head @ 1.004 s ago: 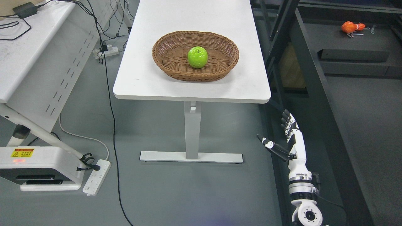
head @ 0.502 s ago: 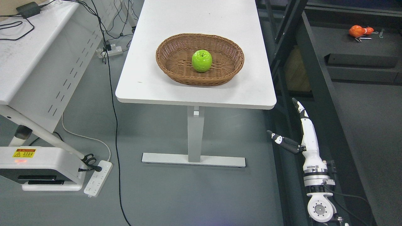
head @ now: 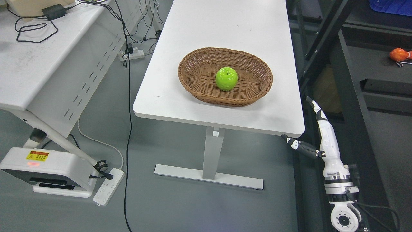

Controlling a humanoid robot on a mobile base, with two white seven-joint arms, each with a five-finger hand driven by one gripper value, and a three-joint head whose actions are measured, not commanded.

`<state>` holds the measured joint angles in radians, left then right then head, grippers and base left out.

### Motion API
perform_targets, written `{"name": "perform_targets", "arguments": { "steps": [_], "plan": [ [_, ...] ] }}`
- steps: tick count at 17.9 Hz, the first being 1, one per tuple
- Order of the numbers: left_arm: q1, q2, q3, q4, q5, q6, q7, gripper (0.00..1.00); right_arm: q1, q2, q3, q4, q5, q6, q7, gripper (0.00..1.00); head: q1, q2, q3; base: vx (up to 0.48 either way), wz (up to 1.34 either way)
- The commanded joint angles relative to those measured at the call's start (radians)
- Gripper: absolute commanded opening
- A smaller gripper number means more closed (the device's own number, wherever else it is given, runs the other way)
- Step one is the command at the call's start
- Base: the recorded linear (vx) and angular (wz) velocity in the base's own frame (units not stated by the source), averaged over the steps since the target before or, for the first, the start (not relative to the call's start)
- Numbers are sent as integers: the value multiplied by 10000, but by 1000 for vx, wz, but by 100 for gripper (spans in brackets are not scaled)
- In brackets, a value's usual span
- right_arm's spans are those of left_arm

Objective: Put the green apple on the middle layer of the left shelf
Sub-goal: 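Reach the right hand into the wicker basket beside the green apple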

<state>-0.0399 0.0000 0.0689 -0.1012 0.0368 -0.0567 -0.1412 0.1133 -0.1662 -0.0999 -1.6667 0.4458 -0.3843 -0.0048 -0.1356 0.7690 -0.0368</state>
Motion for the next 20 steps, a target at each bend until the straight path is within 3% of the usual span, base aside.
{"name": "perform_targets", "arguments": {
  "steps": [1, 6, 14, 17, 20],
  "plan": [
    [0, 175, 2, 0, 0, -16, 1, 100, -426, 293, -674, -160, -791, 757, 263, 100, 0, 0, 0, 158, 185],
    [0, 175, 2, 0, -15, -16, 1, 100, -1102, 909, 721, -145, -686, 1373, 677, 99, 0, 0, 0, 151, 159],
    [0, 175, 2, 0, 0, -1, 1, 100, -2021, 971, 1581, 313, 679, 1541, 1014, 99, 0, 0, 0, 128, 157],
    [0, 175, 2, 0, 0, -16, 1, 100, -2803, 773, 1581, 1599, 910, 1649, 1075, 99, 0, 0, 0, 94, 103],
    [0, 175, 2, 0, 0, -16, 1, 100, -2851, 83, 1749, 1788, 1217, 1557, 1916, 99, 0, 0, 0, 46, 4]
  ]
}}
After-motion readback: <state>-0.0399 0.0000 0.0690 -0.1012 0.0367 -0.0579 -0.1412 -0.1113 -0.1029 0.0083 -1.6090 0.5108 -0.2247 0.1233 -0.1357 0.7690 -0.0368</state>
